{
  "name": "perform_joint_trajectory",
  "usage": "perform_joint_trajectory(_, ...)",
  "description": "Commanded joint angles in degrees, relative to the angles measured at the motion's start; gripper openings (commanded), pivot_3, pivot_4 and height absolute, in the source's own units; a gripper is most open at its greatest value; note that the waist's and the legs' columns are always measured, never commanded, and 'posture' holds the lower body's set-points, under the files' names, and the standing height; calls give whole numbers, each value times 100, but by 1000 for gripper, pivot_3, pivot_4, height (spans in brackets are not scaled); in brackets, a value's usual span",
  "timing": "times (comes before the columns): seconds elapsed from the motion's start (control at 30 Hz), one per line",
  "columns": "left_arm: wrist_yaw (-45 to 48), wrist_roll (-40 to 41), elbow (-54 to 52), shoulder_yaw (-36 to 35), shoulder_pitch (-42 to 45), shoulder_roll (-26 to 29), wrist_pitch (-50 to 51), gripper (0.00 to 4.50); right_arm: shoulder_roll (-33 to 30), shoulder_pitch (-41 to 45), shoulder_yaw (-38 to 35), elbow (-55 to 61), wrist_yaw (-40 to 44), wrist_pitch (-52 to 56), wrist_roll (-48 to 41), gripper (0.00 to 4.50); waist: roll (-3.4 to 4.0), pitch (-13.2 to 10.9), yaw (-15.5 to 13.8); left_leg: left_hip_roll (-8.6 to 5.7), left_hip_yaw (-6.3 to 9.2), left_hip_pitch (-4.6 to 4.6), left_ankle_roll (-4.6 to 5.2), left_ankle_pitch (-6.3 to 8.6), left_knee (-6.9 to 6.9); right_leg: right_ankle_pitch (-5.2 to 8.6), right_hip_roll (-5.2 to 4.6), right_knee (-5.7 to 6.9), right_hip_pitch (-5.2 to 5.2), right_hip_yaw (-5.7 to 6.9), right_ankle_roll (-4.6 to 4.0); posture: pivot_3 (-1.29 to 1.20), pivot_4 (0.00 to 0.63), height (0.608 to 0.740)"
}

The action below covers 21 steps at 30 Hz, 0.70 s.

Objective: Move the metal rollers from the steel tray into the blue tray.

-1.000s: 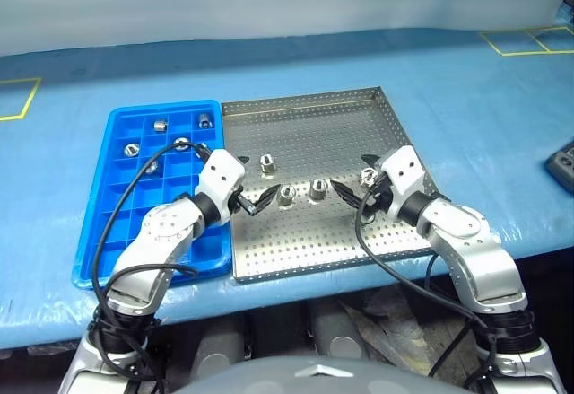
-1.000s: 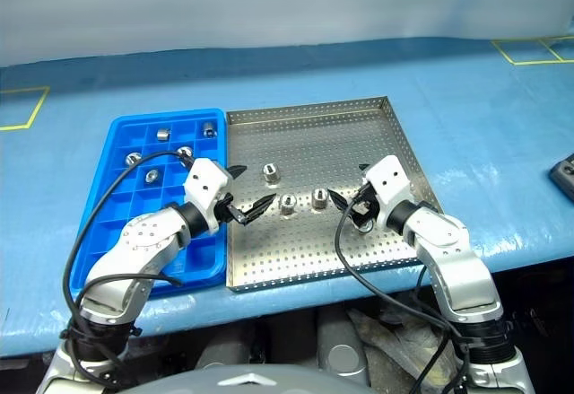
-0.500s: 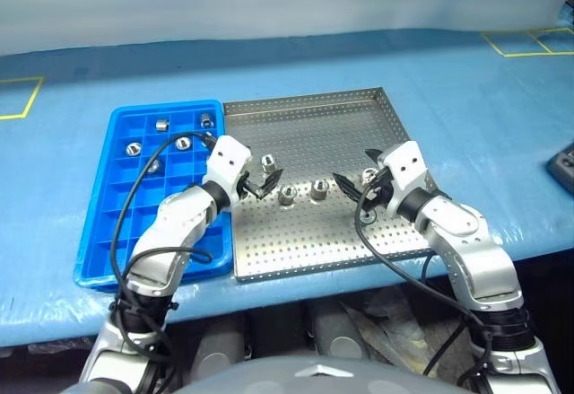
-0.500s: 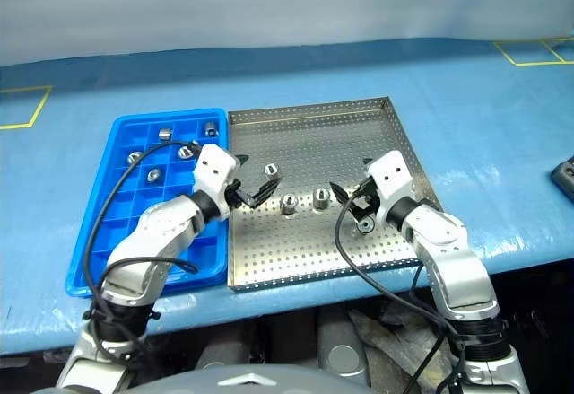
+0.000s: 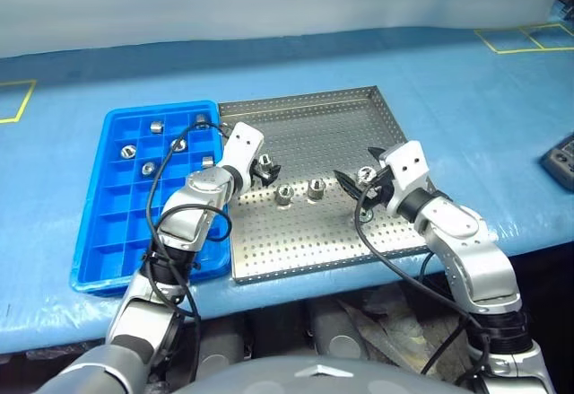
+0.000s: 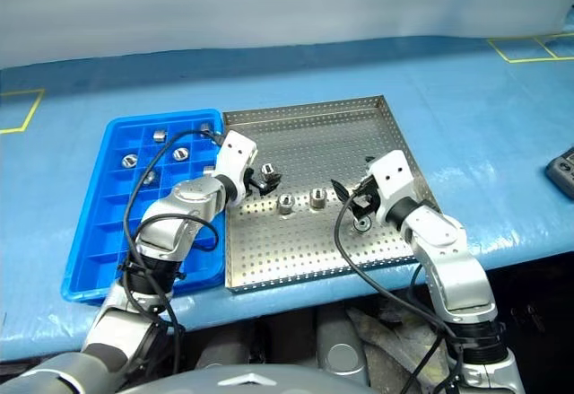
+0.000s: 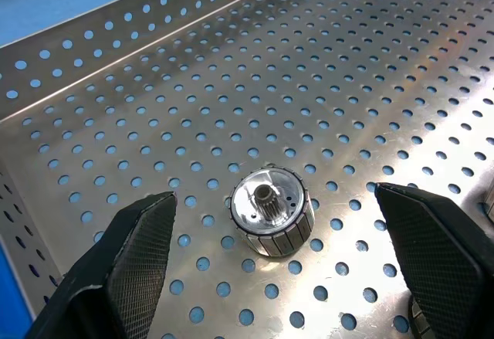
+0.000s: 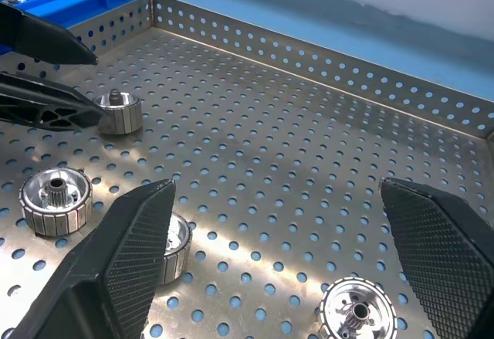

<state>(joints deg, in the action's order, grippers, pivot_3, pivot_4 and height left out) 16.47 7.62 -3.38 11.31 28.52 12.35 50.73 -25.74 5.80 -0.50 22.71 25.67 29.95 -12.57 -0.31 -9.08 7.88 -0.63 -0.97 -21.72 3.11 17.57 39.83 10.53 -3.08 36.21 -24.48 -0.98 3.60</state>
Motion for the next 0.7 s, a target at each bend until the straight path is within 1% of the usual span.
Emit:
perform_joint_trajectory(0.03, 66, -48, 234, 53, 264, -94, -30, 4500, 41, 31, -81, 227, -52, -146, -6, 4478, 0, 0, 0, 0, -1, 0, 0, 0, 0, 0, 0, 0, 0, 0, 1, -277, 150, 740)
perform_joint_trajectory(0.43, 107, -169, 1447, 46, 754, -328, -200, 4500, 81, 68, -77, 225, -68, -181, -4, 4478, 1, 0, 22, -1, -8, 0, 4, 2, 2, -3, -2, -1, -1, -5, 6, -276, 150, 740)
perform_joint_trajectory(0.53, 105, -187, 1612, 25, 817, -379, -273, 3950, 81, 65, -78, 220, -78, -198, -3, 4500, 1, 1, -4, -4, -7, 0, 5, 2, 8, -7, -5, -1, 3, -5, 11, -276, 150, 740)
perform_joint_trajectory(0.67, 157, -254, 1664, 91, 810, -405, -363, 2661, 84, 46, -89, 224, -93, -217, -3, 4500, 1, 1, -10, -10, -12, 0, 12, -1, 10, -12, -10, -2, 3, -11, 17, -286, 150, 740)
perform_joint_trajectory(0.7, 158, -268, 1672, 88, 806, -416, -379, 2661, 83, 42, -91, 222, -93, -223, -2, 4500, 1, 1, -8, -11, -13, 0, 14, 0, 10, -13, -11, -4, 3, -12, 18, -286, 150, 740)
